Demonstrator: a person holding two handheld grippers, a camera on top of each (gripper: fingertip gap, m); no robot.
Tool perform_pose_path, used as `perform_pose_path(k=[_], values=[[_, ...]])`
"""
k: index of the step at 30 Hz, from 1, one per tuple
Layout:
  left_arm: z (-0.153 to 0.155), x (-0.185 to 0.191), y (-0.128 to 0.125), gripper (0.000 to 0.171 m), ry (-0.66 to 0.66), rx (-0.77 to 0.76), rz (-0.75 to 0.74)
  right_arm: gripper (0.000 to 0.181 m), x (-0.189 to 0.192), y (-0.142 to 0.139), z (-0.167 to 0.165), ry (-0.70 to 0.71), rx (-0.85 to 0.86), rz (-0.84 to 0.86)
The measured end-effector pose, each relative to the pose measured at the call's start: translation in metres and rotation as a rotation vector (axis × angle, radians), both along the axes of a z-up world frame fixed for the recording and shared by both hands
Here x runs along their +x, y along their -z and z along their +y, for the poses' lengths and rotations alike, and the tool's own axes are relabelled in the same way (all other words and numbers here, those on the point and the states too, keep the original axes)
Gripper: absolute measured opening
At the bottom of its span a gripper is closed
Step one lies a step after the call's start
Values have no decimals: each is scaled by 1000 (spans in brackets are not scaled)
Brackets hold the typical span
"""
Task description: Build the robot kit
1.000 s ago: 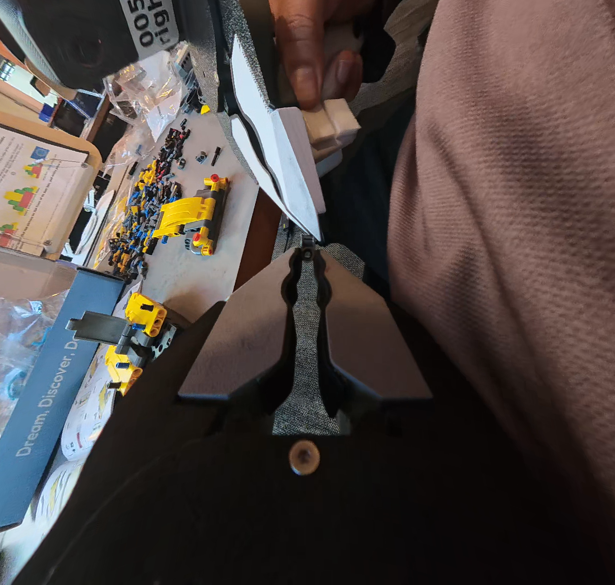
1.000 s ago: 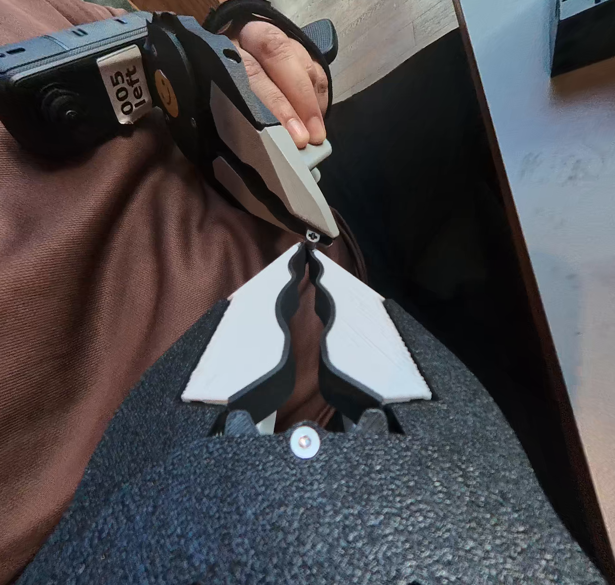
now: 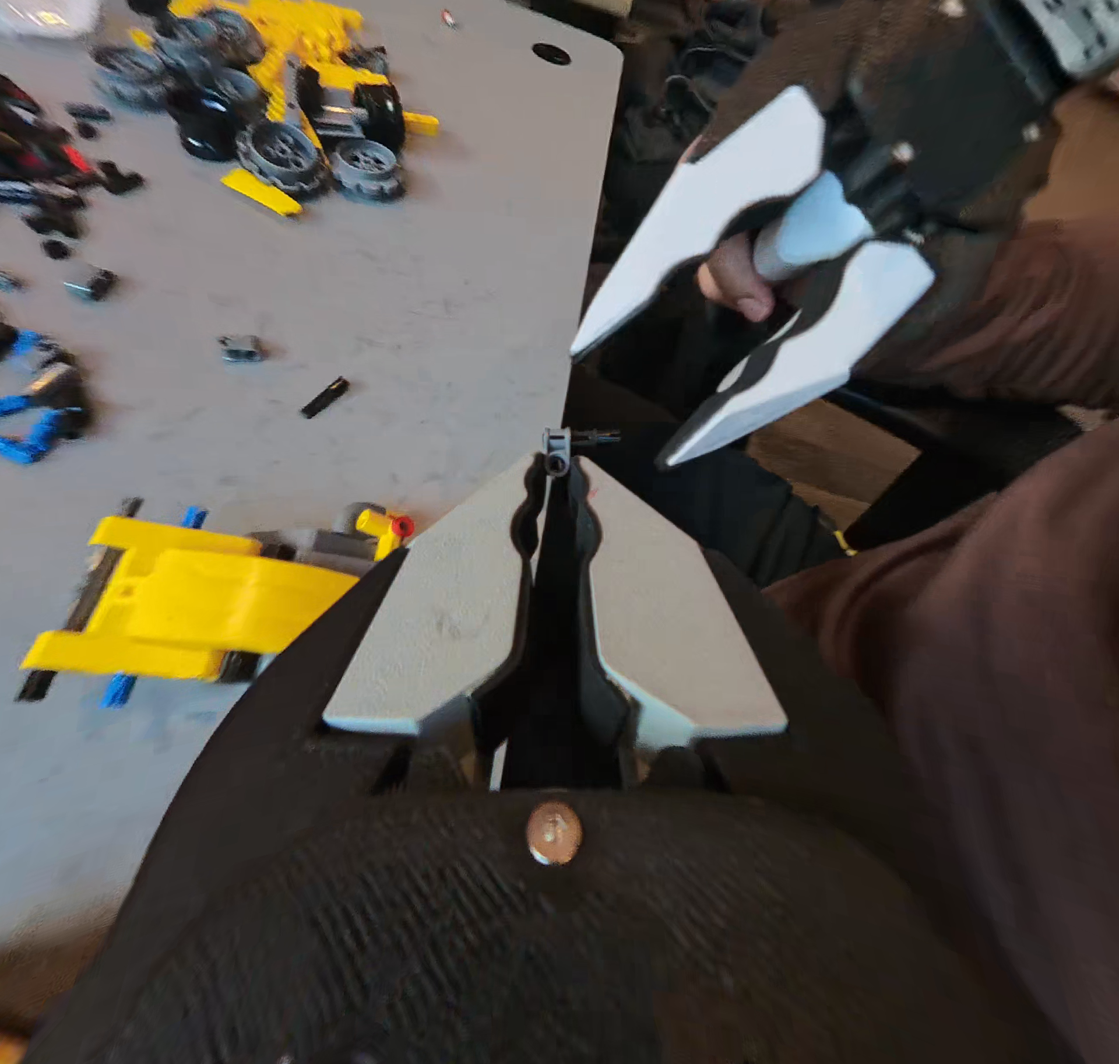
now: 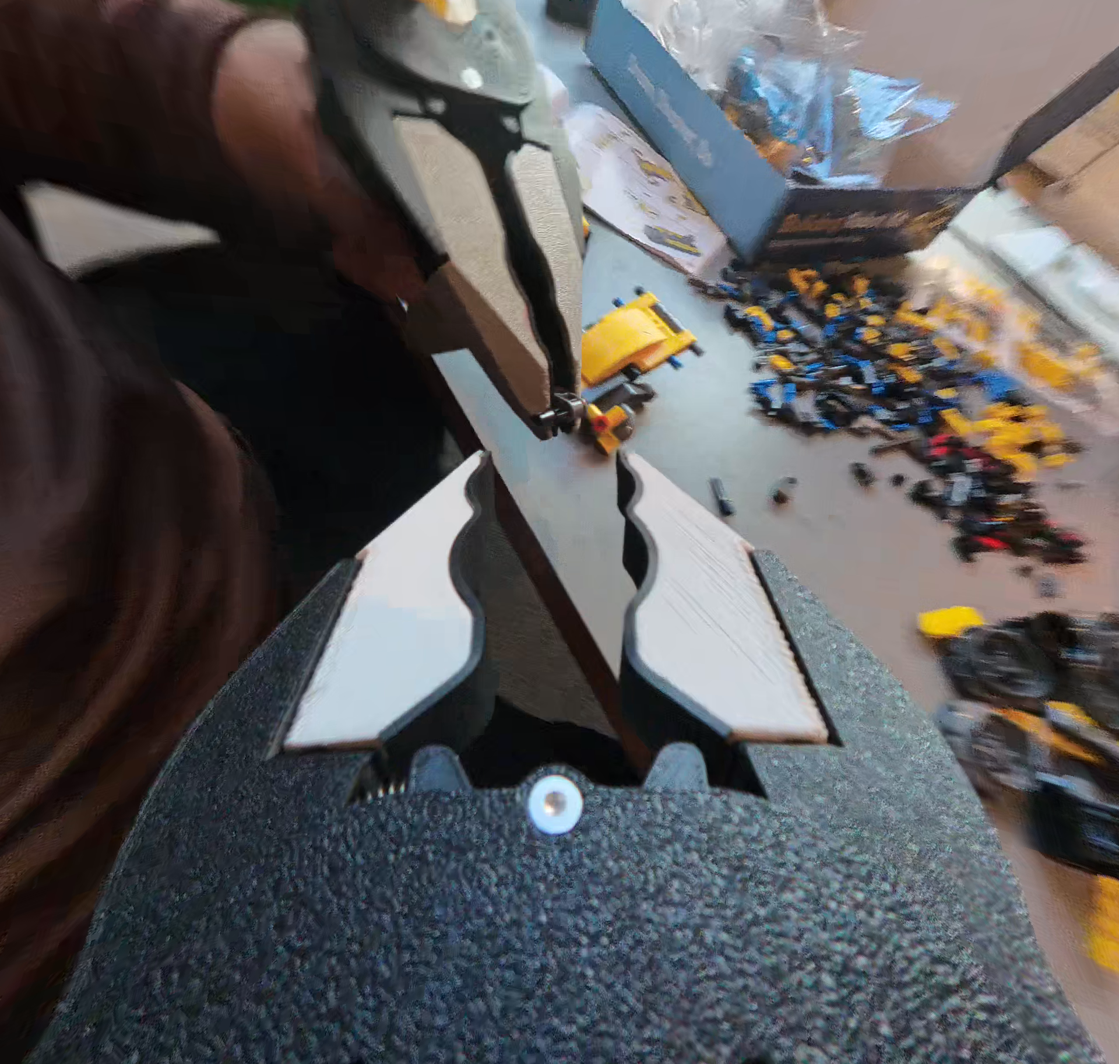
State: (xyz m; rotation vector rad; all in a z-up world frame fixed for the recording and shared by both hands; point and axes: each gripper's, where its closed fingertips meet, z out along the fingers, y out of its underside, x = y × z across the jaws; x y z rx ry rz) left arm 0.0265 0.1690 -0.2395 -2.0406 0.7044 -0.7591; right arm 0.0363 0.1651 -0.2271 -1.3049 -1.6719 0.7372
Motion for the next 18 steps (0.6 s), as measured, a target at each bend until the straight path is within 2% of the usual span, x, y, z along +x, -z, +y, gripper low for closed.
perform_pose_path(k=[4, 8, 13, 17, 18], values=[[1, 15, 8, 5, 48, -159, -48, 28, 13, 1, 7, 25, 329, -51], [-2, 17, 16, 5, 50, -210, 5, 22, 11, 5, -3, -18, 424, -75], [-16, 22, 14, 5, 78, -284, -24, 12, 5, 17, -7, -67, 601, -149], [-27, 18, 15, 5, 88, -311, -4, 8, 0, 17, -19, -123, 662, -135], [-32, 18, 16, 5, 104, -329, -4, 1, -1, 15, -24, -141, 664, -119]])
